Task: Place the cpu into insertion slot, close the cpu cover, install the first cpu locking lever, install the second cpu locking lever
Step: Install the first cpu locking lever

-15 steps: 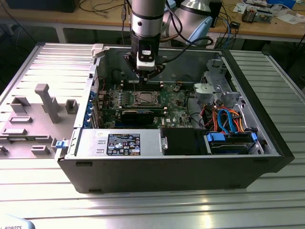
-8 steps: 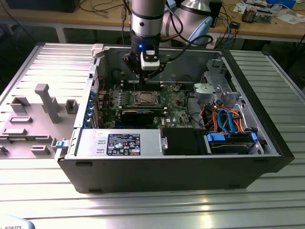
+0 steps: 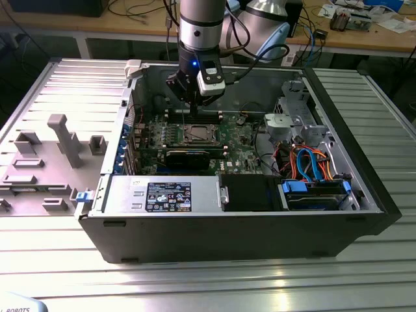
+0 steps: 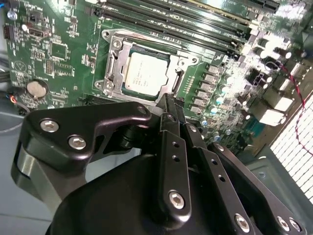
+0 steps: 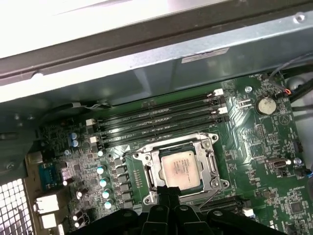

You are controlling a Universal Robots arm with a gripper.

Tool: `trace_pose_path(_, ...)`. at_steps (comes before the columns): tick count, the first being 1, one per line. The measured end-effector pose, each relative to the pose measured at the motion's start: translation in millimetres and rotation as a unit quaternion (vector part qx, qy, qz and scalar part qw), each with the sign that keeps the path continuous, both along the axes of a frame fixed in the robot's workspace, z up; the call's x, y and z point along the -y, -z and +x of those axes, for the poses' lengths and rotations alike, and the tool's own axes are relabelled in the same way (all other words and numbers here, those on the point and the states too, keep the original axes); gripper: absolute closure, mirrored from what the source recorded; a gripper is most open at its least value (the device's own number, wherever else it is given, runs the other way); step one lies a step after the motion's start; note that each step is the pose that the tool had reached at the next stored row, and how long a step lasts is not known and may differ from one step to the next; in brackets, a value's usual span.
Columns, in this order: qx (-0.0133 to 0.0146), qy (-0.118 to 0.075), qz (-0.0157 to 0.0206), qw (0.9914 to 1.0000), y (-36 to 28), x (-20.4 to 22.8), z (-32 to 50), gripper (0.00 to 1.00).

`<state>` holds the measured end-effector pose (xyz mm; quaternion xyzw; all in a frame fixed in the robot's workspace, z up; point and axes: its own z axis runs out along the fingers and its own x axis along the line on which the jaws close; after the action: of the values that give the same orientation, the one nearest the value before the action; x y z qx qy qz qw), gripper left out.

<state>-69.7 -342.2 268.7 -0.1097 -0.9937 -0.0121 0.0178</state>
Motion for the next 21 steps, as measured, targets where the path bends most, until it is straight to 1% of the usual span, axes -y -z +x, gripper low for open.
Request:
trace_pose_path(15, 0.0, -0.003, 0.0, 0.99999, 0.0, 0.2, 0.0, 0.89)
trace_pose_path(16, 0.0, -0.006, 0.0, 0.99998, 0.0, 0.2, 0.0, 0.89)
trace_pose_path(17, 0.0, -0.012, -0.0001, 0.99993, 0.0, 0.2, 0.0, 0.89)
trace_pose_path(18, 0.0, -0.028, 0.0001, 0.9996, 0.0, 0.2, 0.0, 0.89)
trace_pose_path(19, 0.0, -0.043, 0.0001, 0.99909, 0.0, 0.2, 0.0, 0.89)
trace_pose_path(21, 0.0, -0.062, 0.0, 0.99811, 0.1, 0.2, 0.0, 0.89)
